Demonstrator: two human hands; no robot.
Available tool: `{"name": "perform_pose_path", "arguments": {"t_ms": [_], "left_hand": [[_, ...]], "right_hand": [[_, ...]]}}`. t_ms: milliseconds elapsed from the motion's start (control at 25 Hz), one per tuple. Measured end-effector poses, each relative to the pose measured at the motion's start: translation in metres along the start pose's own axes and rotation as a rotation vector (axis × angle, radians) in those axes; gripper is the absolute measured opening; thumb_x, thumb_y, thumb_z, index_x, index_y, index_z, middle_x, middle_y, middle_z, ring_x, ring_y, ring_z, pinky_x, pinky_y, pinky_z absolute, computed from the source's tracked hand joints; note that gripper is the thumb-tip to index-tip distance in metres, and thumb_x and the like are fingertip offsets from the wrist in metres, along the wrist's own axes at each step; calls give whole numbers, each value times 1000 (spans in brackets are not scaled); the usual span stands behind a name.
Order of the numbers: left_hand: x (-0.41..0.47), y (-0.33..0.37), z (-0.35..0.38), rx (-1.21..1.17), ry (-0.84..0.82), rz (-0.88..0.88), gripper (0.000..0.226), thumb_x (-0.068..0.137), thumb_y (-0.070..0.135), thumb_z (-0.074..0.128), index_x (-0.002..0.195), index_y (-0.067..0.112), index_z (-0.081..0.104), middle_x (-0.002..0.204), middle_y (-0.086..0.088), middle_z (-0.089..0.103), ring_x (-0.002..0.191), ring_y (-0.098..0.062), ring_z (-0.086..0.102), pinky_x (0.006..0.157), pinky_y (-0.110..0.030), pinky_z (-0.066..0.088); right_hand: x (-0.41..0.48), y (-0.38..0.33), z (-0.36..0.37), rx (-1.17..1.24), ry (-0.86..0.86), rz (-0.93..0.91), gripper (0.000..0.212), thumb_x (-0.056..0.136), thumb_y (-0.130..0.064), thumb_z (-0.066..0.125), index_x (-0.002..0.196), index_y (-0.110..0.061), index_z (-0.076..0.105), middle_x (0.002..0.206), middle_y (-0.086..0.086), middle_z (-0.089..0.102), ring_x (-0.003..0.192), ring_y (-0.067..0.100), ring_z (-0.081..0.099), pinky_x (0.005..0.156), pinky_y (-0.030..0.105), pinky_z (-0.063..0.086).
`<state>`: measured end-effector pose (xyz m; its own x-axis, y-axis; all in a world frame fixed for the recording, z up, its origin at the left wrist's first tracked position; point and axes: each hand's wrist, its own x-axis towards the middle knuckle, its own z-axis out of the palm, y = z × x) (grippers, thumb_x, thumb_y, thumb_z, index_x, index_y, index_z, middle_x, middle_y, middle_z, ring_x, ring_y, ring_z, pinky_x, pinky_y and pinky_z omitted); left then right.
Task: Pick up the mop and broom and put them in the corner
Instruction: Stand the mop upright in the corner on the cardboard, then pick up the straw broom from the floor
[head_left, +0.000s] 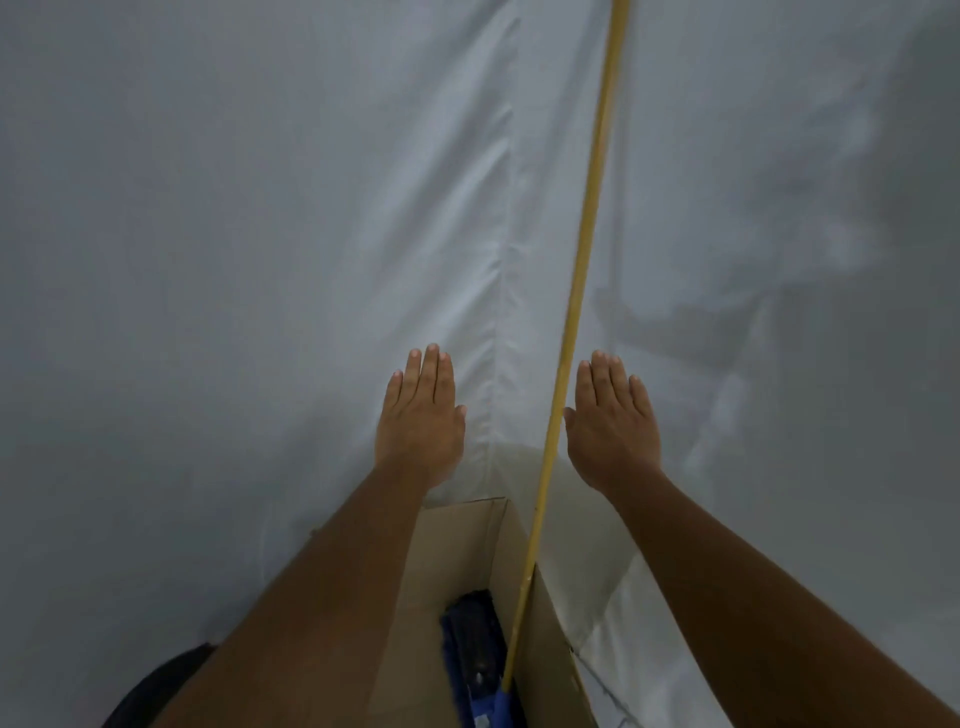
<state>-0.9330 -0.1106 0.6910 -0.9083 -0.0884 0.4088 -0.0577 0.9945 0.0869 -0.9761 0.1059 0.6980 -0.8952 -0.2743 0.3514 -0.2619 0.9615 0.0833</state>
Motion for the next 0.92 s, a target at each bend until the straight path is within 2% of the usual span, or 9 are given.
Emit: {"name": "perform_pose_path", "arguments": {"t_ms": [200,560,640,760,920], "left_hand": [[-72,-54,-27,64,-41,-157,66,98,38,27,147,5,-3,159,-13,2,146,-28,-4,117,-41,1],[-300,-221,-114,219,-23,-720,66,98,39,25,147,7,-5,159,-12,-4,145,-25,-10,114,-38,-6],[-373,-244,-137,279,-39,-860,66,98,40,24,147,7,-7,159,-11,-6,144,-25,-12,113,-38,-8],[-471,-257,-166,347,-96,-977,66,98,40,24,147,7,-7,159,-12,-6,144,-26,-13,114,-39,-8],[-604,-244,-190,376,-132,-1234,65,98,39,23,147,7,-6,159,-12,-6,144,-26,-13,114,-39,-8]], "right_hand": [[-15,-65,2,59,8,-122,59,98,-34,20,147,-7,2,159,13,1,145,26,-3,115,39,-3],[-100,-325,-24,236,-34,-658,59,98,-34,20,148,-8,0,159,9,-1,145,24,-6,116,40,-4],[-147,-386,-32,267,-73,-792,60,98,-35,20,148,-7,0,159,10,0,145,24,-5,116,40,-3],[-215,-455,-43,331,-70,-975,60,97,-34,27,147,-6,10,159,12,10,145,27,3,116,42,3],[-325,-529,-49,398,-159,-1214,59,97,-31,31,147,-4,12,158,14,12,145,27,5,117,44,5]]}}
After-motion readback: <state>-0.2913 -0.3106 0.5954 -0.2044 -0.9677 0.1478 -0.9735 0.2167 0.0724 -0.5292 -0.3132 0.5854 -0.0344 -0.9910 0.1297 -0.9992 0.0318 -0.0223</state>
